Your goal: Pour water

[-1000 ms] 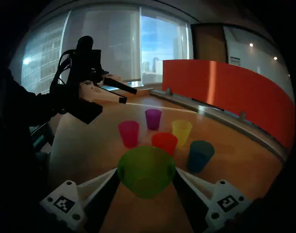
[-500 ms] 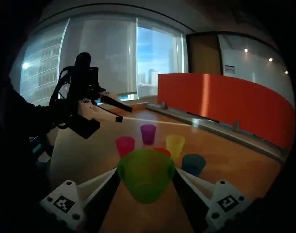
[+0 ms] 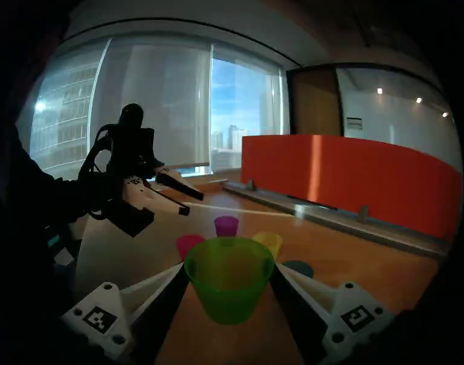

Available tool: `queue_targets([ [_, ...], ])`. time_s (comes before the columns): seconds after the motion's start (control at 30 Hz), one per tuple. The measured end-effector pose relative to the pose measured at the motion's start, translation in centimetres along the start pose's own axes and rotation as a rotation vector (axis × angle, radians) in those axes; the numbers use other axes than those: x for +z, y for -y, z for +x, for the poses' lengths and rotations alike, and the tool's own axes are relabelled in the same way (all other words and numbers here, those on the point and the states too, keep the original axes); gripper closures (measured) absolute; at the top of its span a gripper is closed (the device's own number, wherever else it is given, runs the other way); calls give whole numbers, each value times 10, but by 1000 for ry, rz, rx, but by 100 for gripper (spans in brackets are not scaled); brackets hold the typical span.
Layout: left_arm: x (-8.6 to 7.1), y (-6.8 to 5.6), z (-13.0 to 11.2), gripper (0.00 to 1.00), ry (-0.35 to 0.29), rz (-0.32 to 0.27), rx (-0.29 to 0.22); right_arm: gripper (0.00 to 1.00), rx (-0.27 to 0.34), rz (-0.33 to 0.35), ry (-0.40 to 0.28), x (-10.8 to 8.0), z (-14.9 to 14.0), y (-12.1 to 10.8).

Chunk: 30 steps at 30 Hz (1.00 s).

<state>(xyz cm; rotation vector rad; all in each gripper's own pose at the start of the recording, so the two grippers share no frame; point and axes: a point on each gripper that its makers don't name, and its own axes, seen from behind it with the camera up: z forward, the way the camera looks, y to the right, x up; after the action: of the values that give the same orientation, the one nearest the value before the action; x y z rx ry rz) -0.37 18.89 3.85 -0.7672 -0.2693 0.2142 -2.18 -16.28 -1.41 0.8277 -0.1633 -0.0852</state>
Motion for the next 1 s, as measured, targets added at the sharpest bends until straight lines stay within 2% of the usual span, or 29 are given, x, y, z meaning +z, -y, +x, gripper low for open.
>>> queue_targets([
  [0.57, 1, -2, 3, 11, 2, -6, 9, 7, -14, -49, -37, 0, 11, -7],
  [1.0, 13, -4, 3, 11, 38, -23, 25, 7, -5, -163, -48, -15, 20, -29],
])
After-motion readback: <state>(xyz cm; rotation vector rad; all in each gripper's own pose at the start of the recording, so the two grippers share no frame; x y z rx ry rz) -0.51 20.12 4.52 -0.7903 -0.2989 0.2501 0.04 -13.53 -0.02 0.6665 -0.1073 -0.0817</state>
